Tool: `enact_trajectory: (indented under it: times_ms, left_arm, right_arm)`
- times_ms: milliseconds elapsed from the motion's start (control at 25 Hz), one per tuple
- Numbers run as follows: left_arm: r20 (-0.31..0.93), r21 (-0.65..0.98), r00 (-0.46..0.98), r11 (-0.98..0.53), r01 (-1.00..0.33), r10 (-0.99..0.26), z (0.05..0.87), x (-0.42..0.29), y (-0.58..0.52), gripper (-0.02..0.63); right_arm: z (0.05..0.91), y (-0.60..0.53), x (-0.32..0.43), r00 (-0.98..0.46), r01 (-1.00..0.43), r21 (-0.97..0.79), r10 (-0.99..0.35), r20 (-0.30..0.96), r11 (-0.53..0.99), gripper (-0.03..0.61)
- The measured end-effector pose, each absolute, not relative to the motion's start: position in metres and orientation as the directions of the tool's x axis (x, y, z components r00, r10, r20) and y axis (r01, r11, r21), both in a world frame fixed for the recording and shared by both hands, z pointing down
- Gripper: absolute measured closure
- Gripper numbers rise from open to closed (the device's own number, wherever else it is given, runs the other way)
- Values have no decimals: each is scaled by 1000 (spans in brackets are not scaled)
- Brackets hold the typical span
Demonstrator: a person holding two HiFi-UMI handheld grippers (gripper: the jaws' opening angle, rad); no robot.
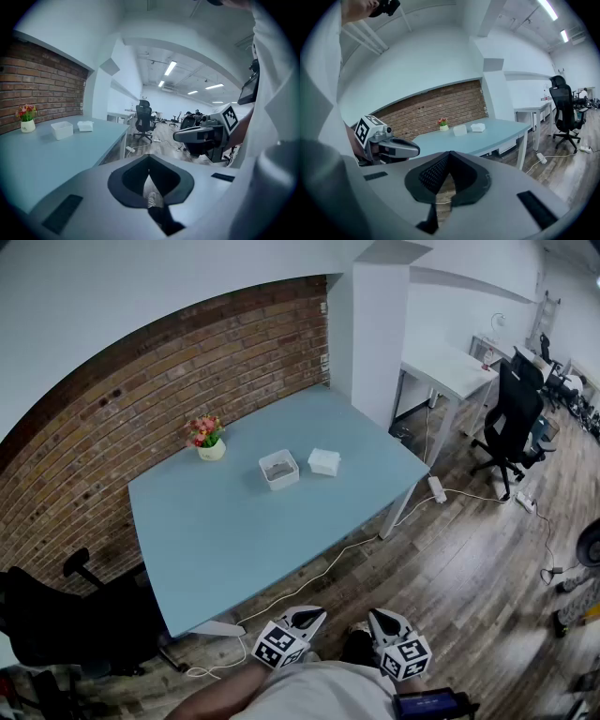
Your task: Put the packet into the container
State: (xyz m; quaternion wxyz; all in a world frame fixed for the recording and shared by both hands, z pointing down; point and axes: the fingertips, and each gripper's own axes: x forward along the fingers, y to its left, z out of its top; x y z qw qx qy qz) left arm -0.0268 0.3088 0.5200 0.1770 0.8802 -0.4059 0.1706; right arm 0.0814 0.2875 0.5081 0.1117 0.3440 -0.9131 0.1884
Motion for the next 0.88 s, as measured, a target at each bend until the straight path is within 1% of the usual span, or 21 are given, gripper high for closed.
enact_trajectory:
  times_ms: [240, 360, 680, 880]
  left_arm:
    - [432, 166, 606, -601, -782, -668, 515, -24, 310, 603]
    - [432, 163, 596, -591, -790, -677, 513, -28, 310, 603]
    - [419, 154, 588, -584, -797, -692, 508, -39, 311, 603]
    - [411, 154, 584, -578, -802, -700, 507, -46, 315, 603]
  right_arm:
    - [498, 283, 86, -749, -662, -282, -607, 264, 695, 569]
    - [495, 281, 80, -758, -653, -285, -603, 249, 702, 568]
    - [496, 283, 70, -764, -645, -271, -589, 264, 715, 568]
    - [502, 286, 66, -745, -665, -271, -599, 293, 696, 568]
